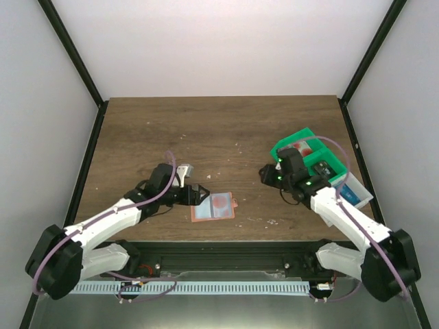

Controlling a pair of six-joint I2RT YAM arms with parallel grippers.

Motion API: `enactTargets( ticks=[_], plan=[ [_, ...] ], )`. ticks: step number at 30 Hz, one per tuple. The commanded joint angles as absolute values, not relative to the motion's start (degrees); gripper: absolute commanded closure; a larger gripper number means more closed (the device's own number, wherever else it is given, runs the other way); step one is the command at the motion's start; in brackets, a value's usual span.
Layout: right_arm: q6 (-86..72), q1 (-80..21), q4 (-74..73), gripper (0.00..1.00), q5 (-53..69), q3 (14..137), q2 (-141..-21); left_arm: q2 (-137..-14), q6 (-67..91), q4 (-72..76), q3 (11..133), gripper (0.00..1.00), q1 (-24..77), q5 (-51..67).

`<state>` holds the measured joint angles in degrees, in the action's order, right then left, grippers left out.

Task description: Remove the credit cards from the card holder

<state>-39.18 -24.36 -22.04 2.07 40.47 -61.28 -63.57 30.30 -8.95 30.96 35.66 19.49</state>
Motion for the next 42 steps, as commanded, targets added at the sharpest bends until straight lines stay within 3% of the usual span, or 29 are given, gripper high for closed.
enactTargets(
  ticks=[1,10,19,31,42],
  plan=[
    [-39.17,-29.64,-13.72,0.66,10.81,40.1,-66.05,-66.02,34.01,-2.56,31.43,0.2,34.56,22.4],
    [-39.73,-35.47,-5.95,0.67,19.3,40.67,-75.4,-72.83,41.42,10.3,26.76,0.34,33.91,26.11],
    [-46.41,-44.63,1.14,0.7,20.45,39.28,-84.04,-78.9,45.08,19.59,22.17,0.4,33.88,31.02],
    [-46.62,-46.93,-4.0,0.68,11.61,39.7,-87.25,-79.47,40.98,13.56,21.85,0.38,33.79,26.2],
    [-47.33,-46.93,-0.91,0.68,14.16,38.8,-89.99,-79.41,40.34,13.75,21.17,0.38,33.83,26.15]
  ],
)
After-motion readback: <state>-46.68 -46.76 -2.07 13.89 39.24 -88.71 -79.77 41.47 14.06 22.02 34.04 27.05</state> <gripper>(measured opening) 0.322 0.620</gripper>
